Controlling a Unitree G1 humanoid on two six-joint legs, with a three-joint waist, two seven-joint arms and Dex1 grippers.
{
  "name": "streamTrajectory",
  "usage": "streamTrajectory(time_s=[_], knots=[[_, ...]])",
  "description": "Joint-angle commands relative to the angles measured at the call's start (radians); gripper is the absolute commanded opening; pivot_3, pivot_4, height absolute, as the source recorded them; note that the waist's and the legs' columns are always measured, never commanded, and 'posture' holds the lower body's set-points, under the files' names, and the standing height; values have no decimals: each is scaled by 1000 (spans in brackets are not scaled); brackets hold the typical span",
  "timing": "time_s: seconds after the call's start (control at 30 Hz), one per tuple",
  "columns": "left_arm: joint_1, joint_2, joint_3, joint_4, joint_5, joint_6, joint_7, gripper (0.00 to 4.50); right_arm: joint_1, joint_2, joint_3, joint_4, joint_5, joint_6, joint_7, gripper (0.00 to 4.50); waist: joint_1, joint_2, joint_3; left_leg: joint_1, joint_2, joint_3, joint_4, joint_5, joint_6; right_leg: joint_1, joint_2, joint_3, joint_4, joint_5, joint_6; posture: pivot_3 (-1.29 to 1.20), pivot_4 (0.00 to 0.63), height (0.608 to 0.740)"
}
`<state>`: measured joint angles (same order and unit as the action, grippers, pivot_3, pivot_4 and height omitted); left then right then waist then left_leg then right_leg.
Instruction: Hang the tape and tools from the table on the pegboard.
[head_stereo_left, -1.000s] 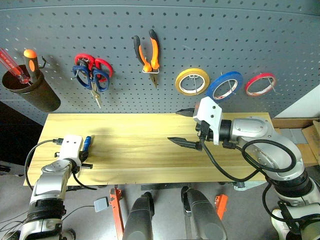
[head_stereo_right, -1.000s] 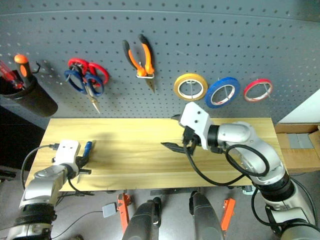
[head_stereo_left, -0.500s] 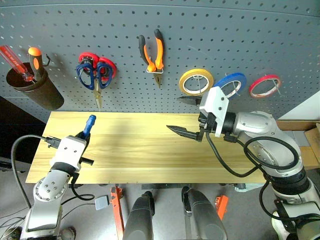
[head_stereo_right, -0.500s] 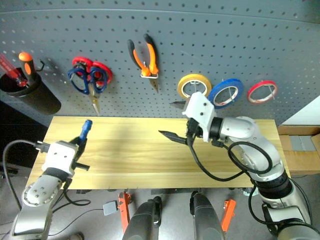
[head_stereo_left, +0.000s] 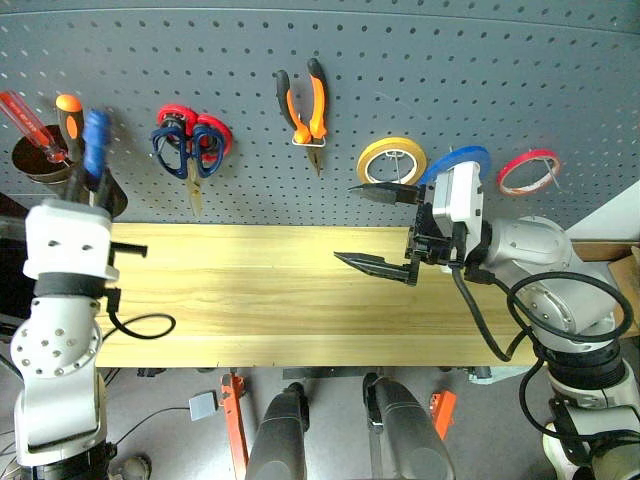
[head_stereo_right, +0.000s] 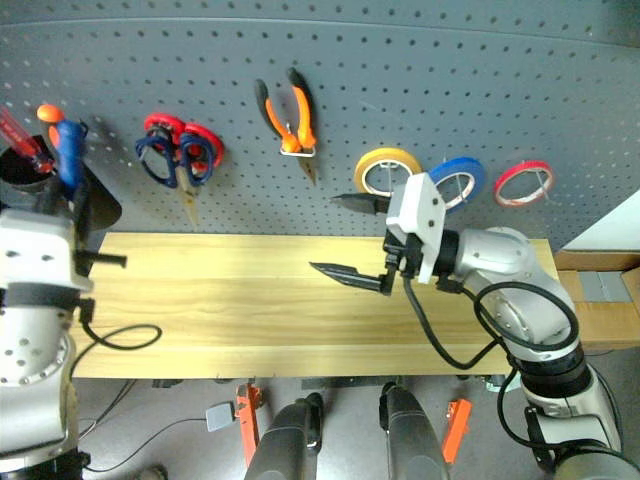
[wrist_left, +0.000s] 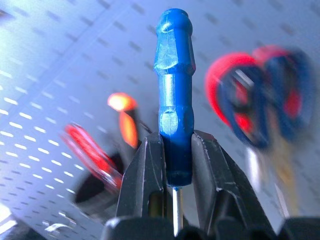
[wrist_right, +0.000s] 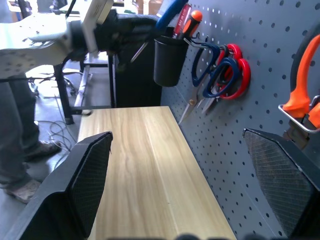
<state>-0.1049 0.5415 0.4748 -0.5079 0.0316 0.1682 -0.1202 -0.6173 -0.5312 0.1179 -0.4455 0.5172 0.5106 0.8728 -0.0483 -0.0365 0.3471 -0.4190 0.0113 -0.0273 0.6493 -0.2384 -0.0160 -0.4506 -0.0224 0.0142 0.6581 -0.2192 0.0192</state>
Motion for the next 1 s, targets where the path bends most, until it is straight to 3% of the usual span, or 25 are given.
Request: streamTrajectory(time_s=[0.03,0.3,0.73,1.0], knots=[[-102,16,45,-46,-39,66,25,385,-20,-6,-28,6,16,-16,16,4500,3,0,0,0,0,0,1,0,0,0,0,0,1,0,0,-17,315,740],[-371,62,69,178,-93,61,53,385,-27,22,-15,58,-20,-67,11,4500,10,0,0,-3,1,-1,12,0,0,0,2,-1,5,0,1,-19,311,740],[-498,55,25,489,-106,-154,80,385,-14,37,-7,50,-37,-70,-2,4500,18,0,0,-3,0,-1,13,0,0,0,0,-1,5,2,2,-49,314,740],[-493,55,6,650,-96,-273,77,385,-3,31,-5,45,-39,-68,-2,4500,16,0,0,-3,0,-1,13,0,0,0,0,-1,5,3,1,-51,311,740]])
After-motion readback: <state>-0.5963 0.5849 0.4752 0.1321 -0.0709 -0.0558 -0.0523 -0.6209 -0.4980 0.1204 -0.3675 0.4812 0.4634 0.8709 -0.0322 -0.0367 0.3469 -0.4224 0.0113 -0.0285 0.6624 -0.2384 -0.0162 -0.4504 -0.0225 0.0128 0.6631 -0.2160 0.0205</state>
